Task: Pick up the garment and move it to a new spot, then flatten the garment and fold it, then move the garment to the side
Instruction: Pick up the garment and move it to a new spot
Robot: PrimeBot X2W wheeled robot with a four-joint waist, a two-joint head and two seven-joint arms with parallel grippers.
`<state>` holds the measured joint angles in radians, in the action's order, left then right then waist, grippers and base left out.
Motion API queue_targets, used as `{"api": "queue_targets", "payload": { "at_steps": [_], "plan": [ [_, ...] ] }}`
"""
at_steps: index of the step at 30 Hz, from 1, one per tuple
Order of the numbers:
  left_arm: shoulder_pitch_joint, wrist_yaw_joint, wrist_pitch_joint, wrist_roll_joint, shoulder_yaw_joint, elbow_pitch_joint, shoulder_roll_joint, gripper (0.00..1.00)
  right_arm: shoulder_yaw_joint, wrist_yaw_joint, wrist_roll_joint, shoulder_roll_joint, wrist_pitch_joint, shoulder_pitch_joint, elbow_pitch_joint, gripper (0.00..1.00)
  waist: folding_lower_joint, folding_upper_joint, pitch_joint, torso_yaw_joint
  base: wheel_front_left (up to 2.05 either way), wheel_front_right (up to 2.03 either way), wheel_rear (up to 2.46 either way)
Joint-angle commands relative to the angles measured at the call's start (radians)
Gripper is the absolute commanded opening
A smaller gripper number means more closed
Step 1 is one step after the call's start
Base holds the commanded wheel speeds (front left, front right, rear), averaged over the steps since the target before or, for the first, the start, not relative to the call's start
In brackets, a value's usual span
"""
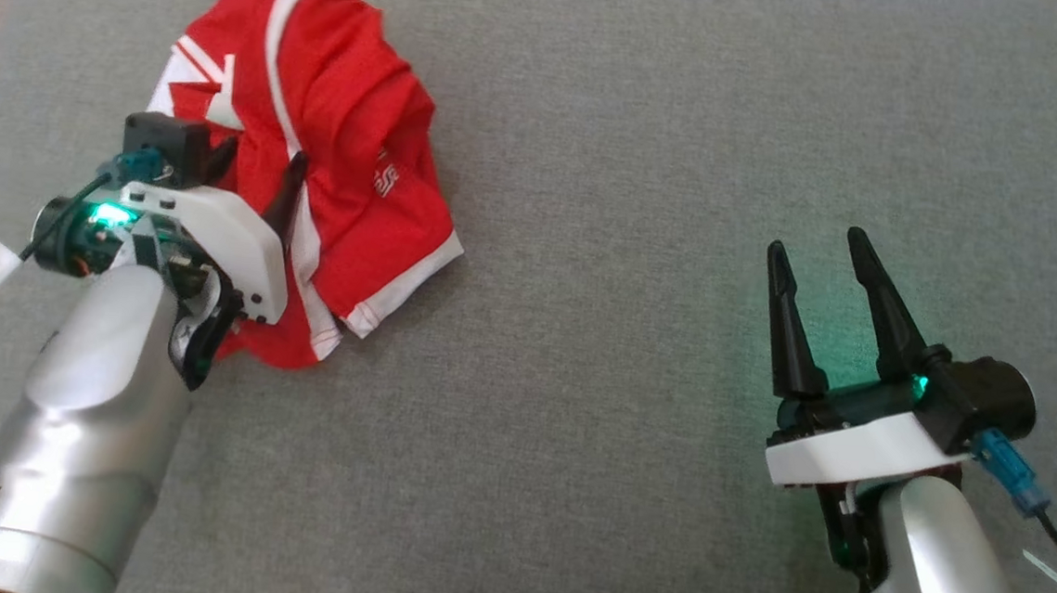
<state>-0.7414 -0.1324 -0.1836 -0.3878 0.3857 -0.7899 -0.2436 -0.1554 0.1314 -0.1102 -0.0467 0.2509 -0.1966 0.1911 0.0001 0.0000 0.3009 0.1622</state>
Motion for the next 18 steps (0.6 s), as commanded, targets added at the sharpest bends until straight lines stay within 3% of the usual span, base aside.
{"api": "queue_targets", "payload": {
  "at_steps": [1, 3, 5, 18],
  "plan": [
    [-0.045, 0.002, 0.002, -0.029, -0.017, 0.009, -0.043, 1.0, -0.021, -0.001, 0.005, -0.004, 0.011, -0.026, -0.035, 1.0, -0.0001, 0.0, 0.006, -0.006, 0.0, 0.0, 0.0],
    [-0.049, 0.002, 0.004, -0.062, 0.0, -0.005, -0.044, 1.0, -0.02, -0.001, 0.006, -0.004, 0.011, -0.027, -0.036, 1.0, -0.0001, 0.0, 0.009, -0.01, 0.0, 0.0, 0.0],
    [-0.059, 0.002, 0.032, -0.081, 0.008, -0.014, -0.053, 0.0, -0.021, -0.001, 0.006, -0.004, 0.011, -0.028, -0.035, 1.0, -0.0001, 0.0, 0.008, -0.012, 0.0, 0.0, 0.0],
    [-0.051, 0.002, 0.232, -0.202, 0.003, 0.089, -0.067, 0.0, -0.014, -0.001, -0.021, -0.004, 0.011, 0.007, -0.003, 1.0, -0.0001, 0.0, -0.135, -0.012, 0.0, 0.0, 0.0]
  ]
}}
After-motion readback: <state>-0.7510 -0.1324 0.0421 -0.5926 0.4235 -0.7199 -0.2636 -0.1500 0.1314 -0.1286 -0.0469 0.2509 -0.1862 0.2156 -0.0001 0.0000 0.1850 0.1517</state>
